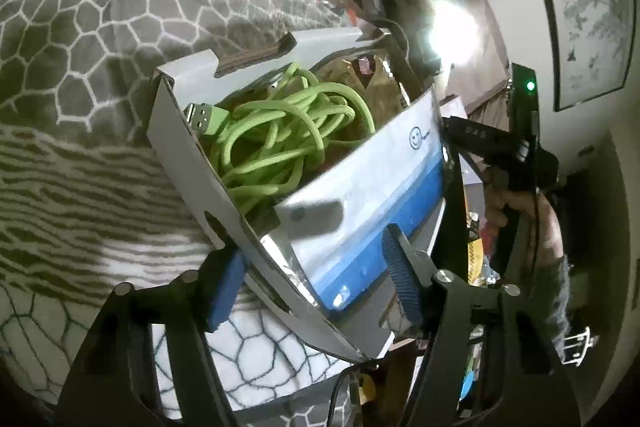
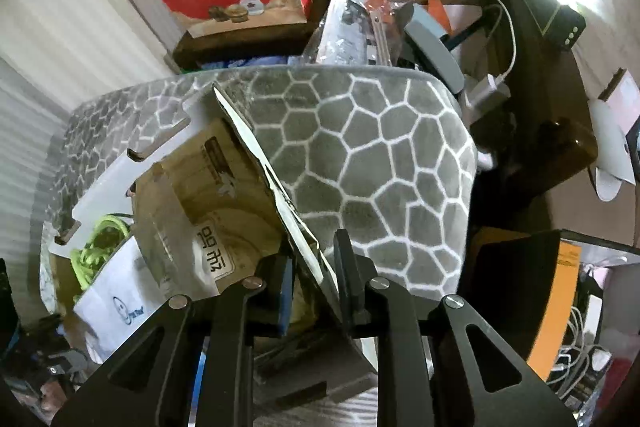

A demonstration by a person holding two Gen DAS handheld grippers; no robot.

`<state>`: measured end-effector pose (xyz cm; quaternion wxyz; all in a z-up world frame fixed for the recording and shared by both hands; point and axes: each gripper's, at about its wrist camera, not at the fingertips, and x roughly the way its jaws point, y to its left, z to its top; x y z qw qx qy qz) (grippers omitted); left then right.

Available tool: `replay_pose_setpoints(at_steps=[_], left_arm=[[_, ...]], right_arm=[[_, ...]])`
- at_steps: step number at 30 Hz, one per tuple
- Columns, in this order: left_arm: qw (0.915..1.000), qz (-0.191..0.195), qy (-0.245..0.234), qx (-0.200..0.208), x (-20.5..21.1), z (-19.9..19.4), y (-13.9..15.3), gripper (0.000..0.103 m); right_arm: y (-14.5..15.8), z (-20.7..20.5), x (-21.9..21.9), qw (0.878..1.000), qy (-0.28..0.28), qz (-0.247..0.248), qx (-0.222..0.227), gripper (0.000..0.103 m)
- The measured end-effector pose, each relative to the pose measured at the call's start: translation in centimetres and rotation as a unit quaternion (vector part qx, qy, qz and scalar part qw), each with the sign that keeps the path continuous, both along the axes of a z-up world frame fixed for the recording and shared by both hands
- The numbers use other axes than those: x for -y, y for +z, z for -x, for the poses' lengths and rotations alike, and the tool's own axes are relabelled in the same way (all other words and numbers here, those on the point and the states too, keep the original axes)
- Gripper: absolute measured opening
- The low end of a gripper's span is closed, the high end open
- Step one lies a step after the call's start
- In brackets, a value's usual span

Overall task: Organize objects
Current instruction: 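Carry the box with both tools and lower it onto the patterned blanket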

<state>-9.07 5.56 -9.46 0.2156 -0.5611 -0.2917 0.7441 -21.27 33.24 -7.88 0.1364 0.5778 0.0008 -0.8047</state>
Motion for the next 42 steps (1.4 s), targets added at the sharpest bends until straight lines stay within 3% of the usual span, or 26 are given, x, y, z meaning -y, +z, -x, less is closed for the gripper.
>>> replay_pose_setpoints(at_steps=[10,14,19,24,32,42], left_arm=[[0.9984,0.053,-0.001,-0.020,2.8,3.9,2.8,0.061],[0.9945,0.083,-0.008,-0.062,4.5,5.3,5.5,0.061],[0.9892,0.116,-0.030,-0.084,5.6,6.6,6.9,0.061],[0.9863,0.140,-0.031,-0.082,7.3,6.5,6.0,0.061],[0.9906,0.126,-0.022,-0.049,8.9,7.4,2.9,0.061],[0.9920,0.122,-0.009,-0.031,9.4,7.9,1.3,0.061]], right_arm=[[0.8,-2.1,0.9,0.999,0.024,0.045,0.008,0.016],[1.5,-3.6,2.4,0.998,0.030,0.056,0.001,0.016],[1.4,-5.3,4.5,0.998,0.022,0.054,-0.007,0.016],[0.4,-6.6,6.1,0.998,0.019,0.058,-0.009,0.016],[0.1,-7.4,7.0,0.998,0.005,0.061,-0.025,0.015],[0.3,-8.2,7.5,0.998,0.007,0.055,-0.044,0.015]])
